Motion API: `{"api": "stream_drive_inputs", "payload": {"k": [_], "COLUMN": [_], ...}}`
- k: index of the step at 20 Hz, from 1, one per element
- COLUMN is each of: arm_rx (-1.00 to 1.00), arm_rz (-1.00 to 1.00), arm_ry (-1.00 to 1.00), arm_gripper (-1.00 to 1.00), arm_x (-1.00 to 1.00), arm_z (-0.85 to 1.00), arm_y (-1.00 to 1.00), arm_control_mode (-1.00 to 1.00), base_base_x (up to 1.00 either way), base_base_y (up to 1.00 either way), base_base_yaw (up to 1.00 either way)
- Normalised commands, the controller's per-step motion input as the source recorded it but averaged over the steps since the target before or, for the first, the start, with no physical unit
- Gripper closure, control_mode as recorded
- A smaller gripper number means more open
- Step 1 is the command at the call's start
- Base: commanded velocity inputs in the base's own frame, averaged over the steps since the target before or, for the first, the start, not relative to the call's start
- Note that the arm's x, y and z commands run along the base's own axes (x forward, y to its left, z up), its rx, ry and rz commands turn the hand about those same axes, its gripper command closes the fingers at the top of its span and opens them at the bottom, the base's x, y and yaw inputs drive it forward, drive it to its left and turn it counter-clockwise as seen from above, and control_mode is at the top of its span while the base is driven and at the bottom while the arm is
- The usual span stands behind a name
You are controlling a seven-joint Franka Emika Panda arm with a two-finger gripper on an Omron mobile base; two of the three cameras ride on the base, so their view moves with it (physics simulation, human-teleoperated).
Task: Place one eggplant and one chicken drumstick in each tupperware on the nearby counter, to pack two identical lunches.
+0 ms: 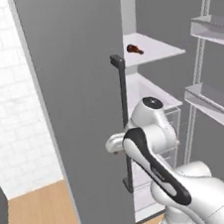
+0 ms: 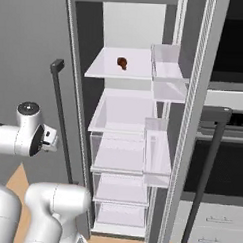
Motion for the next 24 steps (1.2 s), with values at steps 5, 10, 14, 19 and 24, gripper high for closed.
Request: {"api": "stream_drive_inputs", "payload": {"k": [5, 10, 14, 19, 24], "arm_rx": [0.0, 0.0, 0.0, 0.0, 0.0], "arm_rz": [0.0, 0.0, 0.0, 0.0, 0.0], "arm_ry": [0.0, 0.0, 0.0, 0.0, 0.0], "arm_gripper": [-1.0, -1.0, -1.0, -1.0, -1.0], "arm_x": [0.0, 0.0, 0.0, 0.0, 0.0], "arm_z": [0.0, 0.0, 0.0, 0.0, 0.0], "arm_y": [0.0, 0.0, 0.0, 0.0, 0.0], "arm_control_mode": [1.0, 1.0, 1.0, 1.0, 1.0], "base_base_x": [-0.23, 0.01, -0.05, -0.11, 0.02], "base_base_y": [-0.23, -0.32, -0.44, -0.34, -0.15], "base_base_yaw": [-0.3, 0.0, -0.01, 0.0, 0.0]}}
